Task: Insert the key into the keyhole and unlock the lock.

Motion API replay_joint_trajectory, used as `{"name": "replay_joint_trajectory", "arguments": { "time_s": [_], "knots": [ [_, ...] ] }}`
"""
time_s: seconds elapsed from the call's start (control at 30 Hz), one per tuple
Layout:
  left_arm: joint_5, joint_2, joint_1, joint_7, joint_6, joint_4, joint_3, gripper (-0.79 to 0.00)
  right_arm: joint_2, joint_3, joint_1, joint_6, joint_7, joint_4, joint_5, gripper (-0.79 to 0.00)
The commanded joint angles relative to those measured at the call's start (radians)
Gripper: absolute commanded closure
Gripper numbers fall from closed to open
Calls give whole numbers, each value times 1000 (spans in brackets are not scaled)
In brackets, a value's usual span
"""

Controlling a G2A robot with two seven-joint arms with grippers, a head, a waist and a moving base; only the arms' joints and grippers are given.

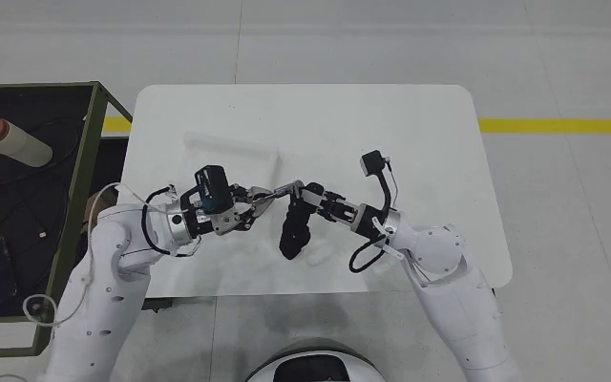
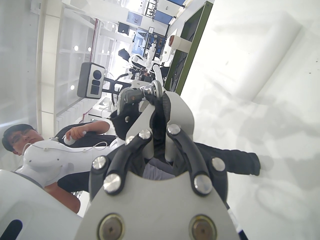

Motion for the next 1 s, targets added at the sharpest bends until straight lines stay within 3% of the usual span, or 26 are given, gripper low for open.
{"name": "replay_joint_trajectory", "arguments": {
  "time_s": [0.0,0.07,0.1,0.13,0.17,0.4,0.63,0.7,0.73,0.77,0.8,0.87,0.97],
  "knots": [
    [115,9,6,122,0,9,-4,0,1,-2,2,0,-3,4,-1,0],
    [148,13,15,209,0,44,-7,0,2,-3,5,-1,-8,10,3,0],
    [153,15,16,237,0,61,-7,-145,3,-3,6,-1,-12,12,7,0],
    [150,17,16,258,0,81,-6,-545,4,-3,7,-2,-13,13,8,0],
    [145,18,15,271,0,100,-6,-785,4,-1,7,-1,-17,14,10,0],
    [-56,28,6,277,0,220,7,-785,10,18,0,-1,-51,9,7,0],
    [-420,52,-16,116,0,254,66,-767,13,4,2,-11,-60,12,3,0],
    [-470,57,-28,64,0,249,69,-545,14,-2,4,-11,-60,14,0,0],
    [-486,59,-32,46,0,247,70,-372,14,-5,5,-11,-61,14,1,0],
    [-497,60,-36,33,2,244,69,-249,14,-6,6,-11,-61,14,1,0],
    [-504,60,-38,21,4,241,69,-194,15,-7,6,-11,-62,14,1,0],
    [-513,61,-39,3,2,233,71,0,16,-8,6,-11,-65,14,-3,0],
    [-525,63,-38,-17,0,224,75,0,17,-7,5,-10,-71,13,-4,0]
  ]
}}
